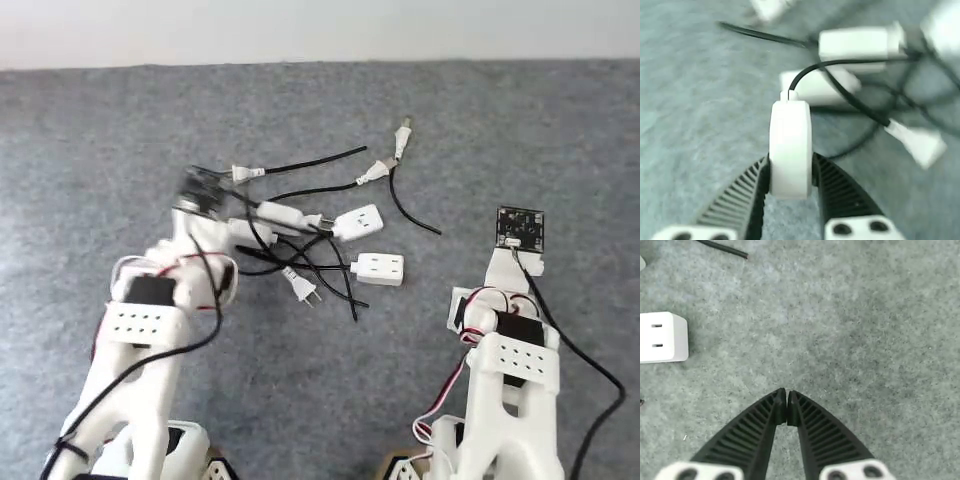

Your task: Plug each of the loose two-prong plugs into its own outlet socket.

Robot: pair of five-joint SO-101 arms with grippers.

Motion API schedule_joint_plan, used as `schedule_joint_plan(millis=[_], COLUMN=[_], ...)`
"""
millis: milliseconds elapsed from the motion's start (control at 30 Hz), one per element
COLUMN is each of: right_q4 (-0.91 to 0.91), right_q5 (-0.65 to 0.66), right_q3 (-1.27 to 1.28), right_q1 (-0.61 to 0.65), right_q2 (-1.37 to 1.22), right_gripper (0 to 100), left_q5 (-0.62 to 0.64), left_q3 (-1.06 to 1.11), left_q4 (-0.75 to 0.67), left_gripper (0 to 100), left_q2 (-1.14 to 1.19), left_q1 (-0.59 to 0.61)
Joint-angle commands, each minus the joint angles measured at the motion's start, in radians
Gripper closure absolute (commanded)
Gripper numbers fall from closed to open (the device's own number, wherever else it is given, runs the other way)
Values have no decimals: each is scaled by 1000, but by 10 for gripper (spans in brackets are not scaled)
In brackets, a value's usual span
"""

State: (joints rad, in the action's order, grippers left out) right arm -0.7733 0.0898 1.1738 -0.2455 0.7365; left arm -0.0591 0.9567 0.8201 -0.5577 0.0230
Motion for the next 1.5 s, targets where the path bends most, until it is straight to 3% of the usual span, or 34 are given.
schedule_joint_plan(millis=[0, 233, 500, 667, 800, 967, 1267, 1467], right_q4=[19, 19, 19, 19, 19, 19, 21, 21], right_q5=[11, 11, 11, 11, 11, 11, 11, 11], right_q3=[-14, -14, -14, -14, -14, -12, -12, -12], right_q1=[-8, -8, -8, -8, -10, -15, -59, -91], right_q2=[-4, -4, -4, -4, -4, -4, -4, -2], right_gripper=[987, 987, 985, 985, 985, 985, 985, 984], left_q5=[164, 419, 446, 446, 442, 448, 605, 743], left_q3=[-114, -222, -240, -203, -99, 97, 153, 147], left_q4=[-11, -11, 107, 118, 87, -84, -273, -384], left_gripper=[987, 987, 987, 987, 987, 987, 979, 820], left_q2=[-9, -9, -15, -141, -334, -516, -264, 44], left_q1=[58, 167, 163, 0, -282, -565, -649, -726])
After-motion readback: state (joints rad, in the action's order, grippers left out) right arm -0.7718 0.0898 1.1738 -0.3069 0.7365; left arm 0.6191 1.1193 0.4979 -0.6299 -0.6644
